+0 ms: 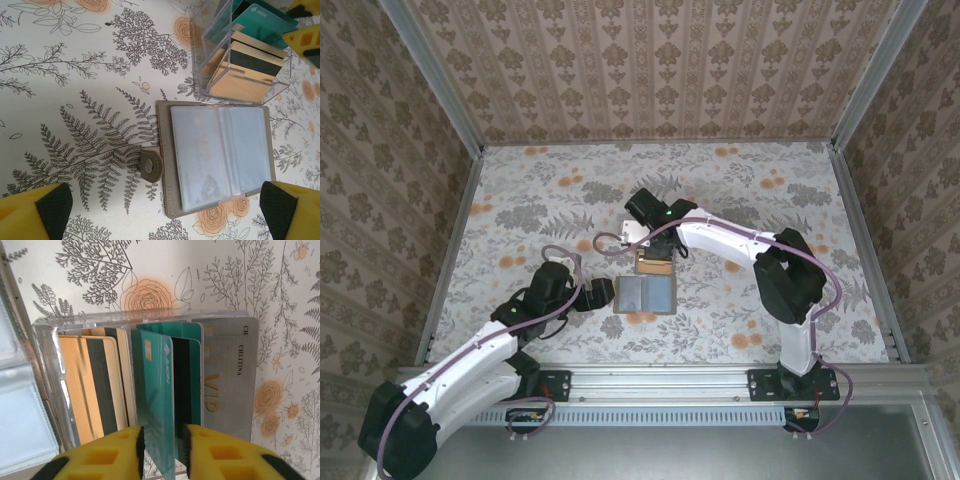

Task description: Take the credit cards out of the card holder

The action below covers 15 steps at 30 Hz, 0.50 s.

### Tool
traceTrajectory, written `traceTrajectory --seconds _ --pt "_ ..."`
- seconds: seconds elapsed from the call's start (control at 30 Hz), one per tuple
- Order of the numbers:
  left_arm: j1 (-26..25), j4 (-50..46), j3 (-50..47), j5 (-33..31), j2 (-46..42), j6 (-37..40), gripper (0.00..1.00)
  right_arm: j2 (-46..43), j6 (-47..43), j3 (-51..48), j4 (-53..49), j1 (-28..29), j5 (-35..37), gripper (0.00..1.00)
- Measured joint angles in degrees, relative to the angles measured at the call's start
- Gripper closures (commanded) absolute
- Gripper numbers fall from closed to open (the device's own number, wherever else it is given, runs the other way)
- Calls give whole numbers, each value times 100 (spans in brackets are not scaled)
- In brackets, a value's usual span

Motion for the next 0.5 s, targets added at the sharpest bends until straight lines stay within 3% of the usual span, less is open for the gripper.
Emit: traceTrajectory --seconds 0.3,0.5 --pt "31 2 0 28 0 0 1 -94 278 -39 310 -63 286 63" --pt "31 11 0 195 2 0 8 -1016 1132 -717 704 -63 155 62"
